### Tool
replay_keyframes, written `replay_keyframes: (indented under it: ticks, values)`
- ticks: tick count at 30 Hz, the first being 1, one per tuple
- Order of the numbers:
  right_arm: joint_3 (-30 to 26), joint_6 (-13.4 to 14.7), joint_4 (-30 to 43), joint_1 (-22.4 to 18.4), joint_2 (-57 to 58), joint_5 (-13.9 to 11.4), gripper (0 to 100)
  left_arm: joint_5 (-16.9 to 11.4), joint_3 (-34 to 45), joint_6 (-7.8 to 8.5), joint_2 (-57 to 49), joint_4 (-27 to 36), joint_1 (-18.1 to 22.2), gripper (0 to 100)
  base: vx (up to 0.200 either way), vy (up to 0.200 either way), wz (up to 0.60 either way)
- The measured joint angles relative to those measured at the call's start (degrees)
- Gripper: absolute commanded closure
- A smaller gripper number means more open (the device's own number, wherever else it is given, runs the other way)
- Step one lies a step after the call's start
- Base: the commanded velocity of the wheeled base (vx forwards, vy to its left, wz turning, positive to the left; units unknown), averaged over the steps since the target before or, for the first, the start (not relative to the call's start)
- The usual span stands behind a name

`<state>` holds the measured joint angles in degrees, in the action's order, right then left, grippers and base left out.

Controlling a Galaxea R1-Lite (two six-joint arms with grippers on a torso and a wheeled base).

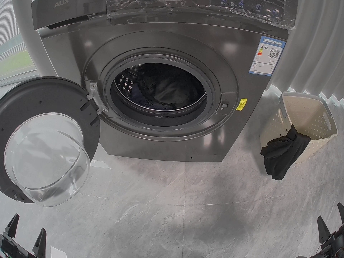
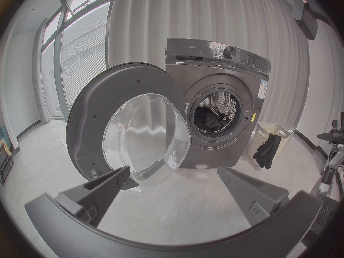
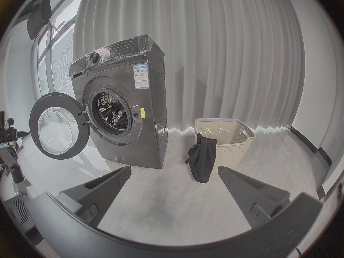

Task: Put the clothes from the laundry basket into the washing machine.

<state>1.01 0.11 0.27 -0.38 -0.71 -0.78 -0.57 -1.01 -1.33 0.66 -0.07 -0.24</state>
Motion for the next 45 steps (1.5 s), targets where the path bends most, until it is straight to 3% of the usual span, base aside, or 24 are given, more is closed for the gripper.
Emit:
replay_keyframes:
  ticks: [5, 11, 18, 26, 38, 45]
  values:
    - [0.0, -0.01, 0.0, -0.06, -0.02, 0.0, 0, 0.06, 0.0, -0.23, 0.0, 0.0, -0.02, 0, 0.0, 0.0, 0.0]
    - [0.0, -0.01, -0.02, -0.06, -0.02, 0.02, 0, 0.04, 0.0, -0.23, 0.02, 0.0, -0.02, 0, 0.0, -0.2, 0.0]
    - [0.0, -0.01, 0.0, 0.0, -0.04, 0.0, 0, 0.06, 0.0, -0.33, 0.05, 0.0, -0.02, 0, 0.0, 0.0, -0.51]
    - [0.0, -0.01, -0.02, -0.06, -0.06, 0.02, 0, 0.04, 0.0, -0.37, 0.09, 0.0, 0.04, 0, 0.0, 0.0, 0.0]
    - [0.0, -0.06, 0.0, -0.06, -0.11, -0.01, 0, 0.06, 0.0, -0.33, 0.13, -0.04, -0.02, 0, 0.0, -0.2, -0.1]
    - [0.0, -0.06, -0.02, 0.0, -0.13, -0.01, 0, 0.04, 0.0, -0.39, 0.16, -0.02, -0.02, 0, 0.0, 0.0, -0.34]
